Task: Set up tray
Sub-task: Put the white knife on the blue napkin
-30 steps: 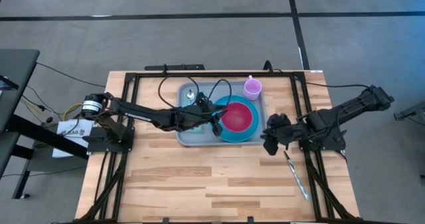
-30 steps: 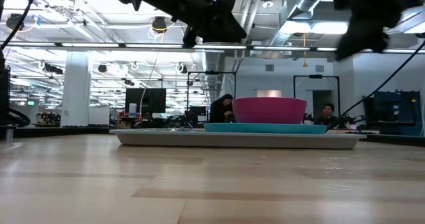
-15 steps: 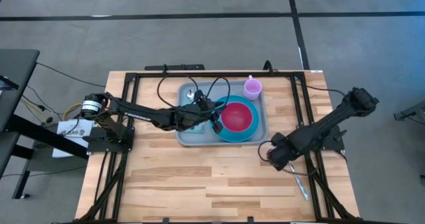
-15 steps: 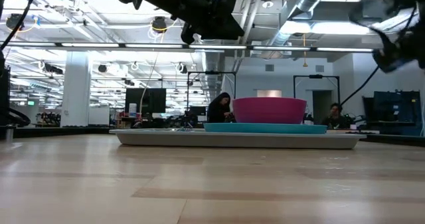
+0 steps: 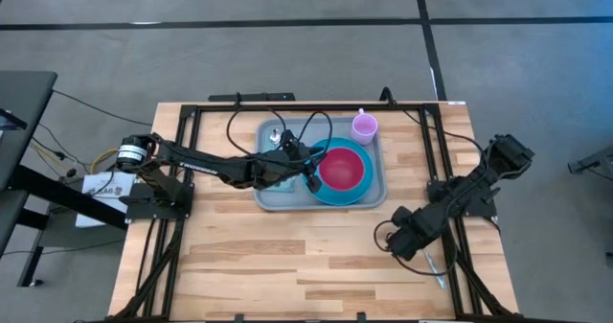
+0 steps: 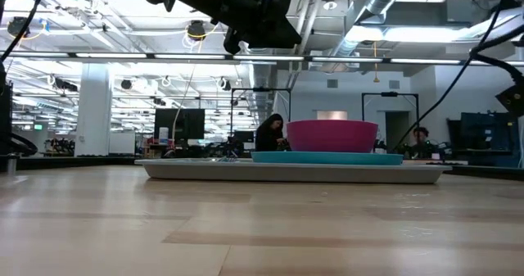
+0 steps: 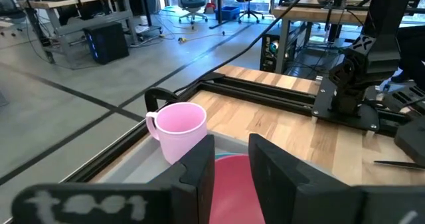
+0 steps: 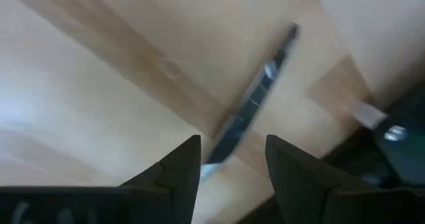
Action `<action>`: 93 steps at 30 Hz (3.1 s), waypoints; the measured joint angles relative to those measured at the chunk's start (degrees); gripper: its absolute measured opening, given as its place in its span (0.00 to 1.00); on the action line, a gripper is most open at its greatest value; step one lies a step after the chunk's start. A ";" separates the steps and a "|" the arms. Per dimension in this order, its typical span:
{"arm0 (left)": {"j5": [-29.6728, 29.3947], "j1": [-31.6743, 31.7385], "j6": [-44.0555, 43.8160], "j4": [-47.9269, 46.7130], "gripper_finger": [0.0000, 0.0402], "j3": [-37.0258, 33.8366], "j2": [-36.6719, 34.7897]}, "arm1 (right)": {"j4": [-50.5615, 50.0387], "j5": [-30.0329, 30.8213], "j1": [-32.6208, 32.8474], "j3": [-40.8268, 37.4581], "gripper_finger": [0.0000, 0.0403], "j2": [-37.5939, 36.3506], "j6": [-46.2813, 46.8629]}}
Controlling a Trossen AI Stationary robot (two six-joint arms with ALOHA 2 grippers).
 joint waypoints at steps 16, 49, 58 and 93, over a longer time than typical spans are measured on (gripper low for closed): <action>1.77 -0.16 -0.15 -0.02 0.21 0.00 0.00 | 0.90 4.42 2.73 -0.97 0.39 -0.02 6.69; 2.22 -0.17 0.33 -0.17 0.21 0.00 0.00 | 7.36 7.96 7.98 -2.31 0.02 0.07 14.60; 2.22 -0.17 0.24 -0.39 0.21 -0.02 0.02 | 19.17 14.78 6.39 3.86 0.00 -0.13 8.08; 2.29 -0.20 -0.07 -0.96 0.21 -0.02 0.02 | 27.22 7.02 7.44 4.44 0.28 1.20 20.19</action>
